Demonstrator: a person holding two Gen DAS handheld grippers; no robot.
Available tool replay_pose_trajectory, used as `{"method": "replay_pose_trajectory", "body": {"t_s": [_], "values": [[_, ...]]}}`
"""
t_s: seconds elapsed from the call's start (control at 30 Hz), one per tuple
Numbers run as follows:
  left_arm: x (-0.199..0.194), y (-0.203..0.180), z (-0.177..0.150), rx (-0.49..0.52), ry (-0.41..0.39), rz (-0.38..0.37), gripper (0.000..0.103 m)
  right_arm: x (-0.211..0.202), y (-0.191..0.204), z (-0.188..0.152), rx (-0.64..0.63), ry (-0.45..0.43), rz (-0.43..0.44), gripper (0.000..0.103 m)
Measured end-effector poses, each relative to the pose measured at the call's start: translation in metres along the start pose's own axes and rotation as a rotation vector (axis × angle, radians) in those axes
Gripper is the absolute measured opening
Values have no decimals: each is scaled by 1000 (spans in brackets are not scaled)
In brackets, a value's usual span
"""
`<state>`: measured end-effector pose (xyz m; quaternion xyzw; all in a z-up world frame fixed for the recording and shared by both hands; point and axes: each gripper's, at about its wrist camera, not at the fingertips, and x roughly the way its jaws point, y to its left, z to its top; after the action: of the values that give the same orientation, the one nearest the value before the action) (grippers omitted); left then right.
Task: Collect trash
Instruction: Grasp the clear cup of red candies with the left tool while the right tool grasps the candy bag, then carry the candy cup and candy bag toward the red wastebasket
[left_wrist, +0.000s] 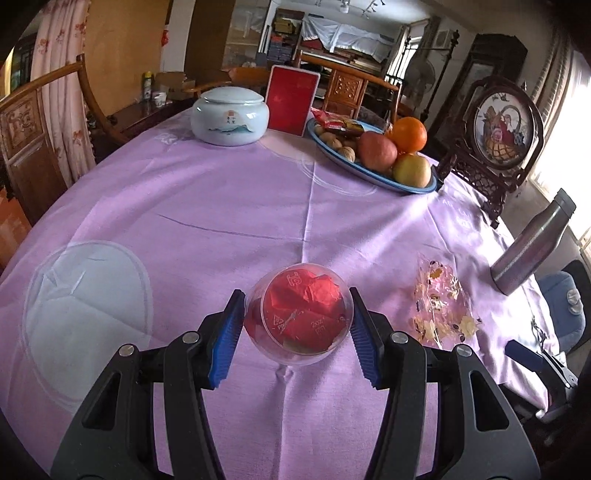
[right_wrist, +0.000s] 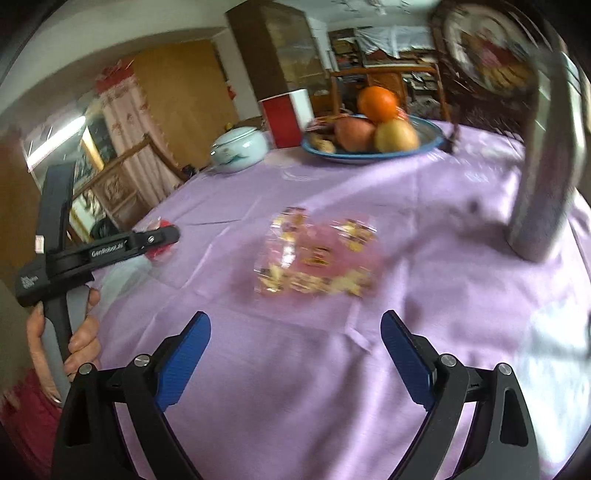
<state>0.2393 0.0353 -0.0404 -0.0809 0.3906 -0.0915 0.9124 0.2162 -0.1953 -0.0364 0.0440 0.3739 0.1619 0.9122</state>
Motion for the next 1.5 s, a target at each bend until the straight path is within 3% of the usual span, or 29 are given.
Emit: {"method": "replay_pose_trajectory", "body": {"t_s": [0.13,0.23,0.33,0.37,0.4,0.73,1.1,1.23,1.5], "values": [[-2,7,2,-17,-19,29,55,35,32,19,-123,44,-44,86],[-1,12,3,-33,-12,27,55,55,37,22,-168,79,-70,71],[1,12,4,-31,-5,23,55,71,28,21,-167,122,-103,34],[1,11,4,-24,-5,25,55,73,23,20,-160,134,-101,12],[1,10,4,-19,-5,27,55,72,17,20,-145,128,-101,10],[0,5,2,11,-19,51,55,13,-1,39,-75,-43,-2,8],[-17,13,-3,-9,-62,46,55,10,27,28,-152,-32,46,8],[-27,20,-12,-18,-83,83,55,4,35,25,-170,-37,72,8],[-58,54,-40,-123,-71,67,55,-13,52,19,-187,-58,114,8]]}}
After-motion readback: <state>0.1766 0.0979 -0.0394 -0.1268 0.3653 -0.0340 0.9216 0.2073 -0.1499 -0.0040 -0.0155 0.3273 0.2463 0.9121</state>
